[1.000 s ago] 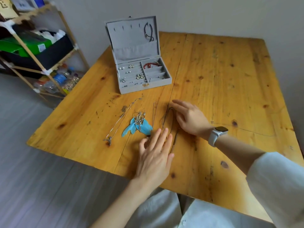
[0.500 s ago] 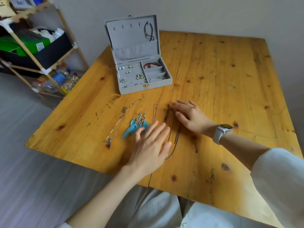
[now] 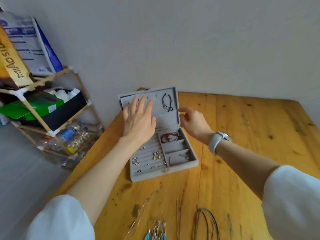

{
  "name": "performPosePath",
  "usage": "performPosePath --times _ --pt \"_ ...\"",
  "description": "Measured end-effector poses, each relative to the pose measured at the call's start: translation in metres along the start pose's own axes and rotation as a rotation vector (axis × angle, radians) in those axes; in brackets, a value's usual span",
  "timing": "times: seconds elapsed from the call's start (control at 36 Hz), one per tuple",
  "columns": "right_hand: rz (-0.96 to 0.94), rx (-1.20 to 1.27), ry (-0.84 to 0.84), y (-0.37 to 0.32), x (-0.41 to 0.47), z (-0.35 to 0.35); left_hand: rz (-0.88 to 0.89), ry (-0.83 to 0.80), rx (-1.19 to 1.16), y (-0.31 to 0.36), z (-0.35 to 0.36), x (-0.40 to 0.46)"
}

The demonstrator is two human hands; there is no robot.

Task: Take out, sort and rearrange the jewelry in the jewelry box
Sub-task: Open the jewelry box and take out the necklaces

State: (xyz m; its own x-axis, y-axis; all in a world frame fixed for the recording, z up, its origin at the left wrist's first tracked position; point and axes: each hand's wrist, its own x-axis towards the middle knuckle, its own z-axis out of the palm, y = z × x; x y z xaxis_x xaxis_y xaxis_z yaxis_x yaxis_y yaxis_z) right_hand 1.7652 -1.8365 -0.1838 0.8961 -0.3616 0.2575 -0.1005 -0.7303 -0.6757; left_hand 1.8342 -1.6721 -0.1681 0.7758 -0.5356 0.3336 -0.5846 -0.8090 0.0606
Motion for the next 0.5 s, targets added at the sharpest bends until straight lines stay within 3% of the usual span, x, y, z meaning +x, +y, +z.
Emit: performPosePath --times 0.14,0.25,0.36,0.5 --pt "0.012 -0.039 0.097 0.002 0.057 0.021 -0.057 0.099 0.071 -0.019 0.016 0.053" --pt "0.005 -0.327 0.218 0.001 0.083 0.028 -0.132 0.172 0.038 -0.027 0.034 0.068" --pt "-0.023 -0.516 0.200 0.001 0.090 0.038 -0.079 0.302 0.045 -0.031 0.046 0.067" --pt "0.022 -0.452 0.193 -0.004 0.089 0.045 -0.062 0.333 0.045 -0.033 0.048 0.065"
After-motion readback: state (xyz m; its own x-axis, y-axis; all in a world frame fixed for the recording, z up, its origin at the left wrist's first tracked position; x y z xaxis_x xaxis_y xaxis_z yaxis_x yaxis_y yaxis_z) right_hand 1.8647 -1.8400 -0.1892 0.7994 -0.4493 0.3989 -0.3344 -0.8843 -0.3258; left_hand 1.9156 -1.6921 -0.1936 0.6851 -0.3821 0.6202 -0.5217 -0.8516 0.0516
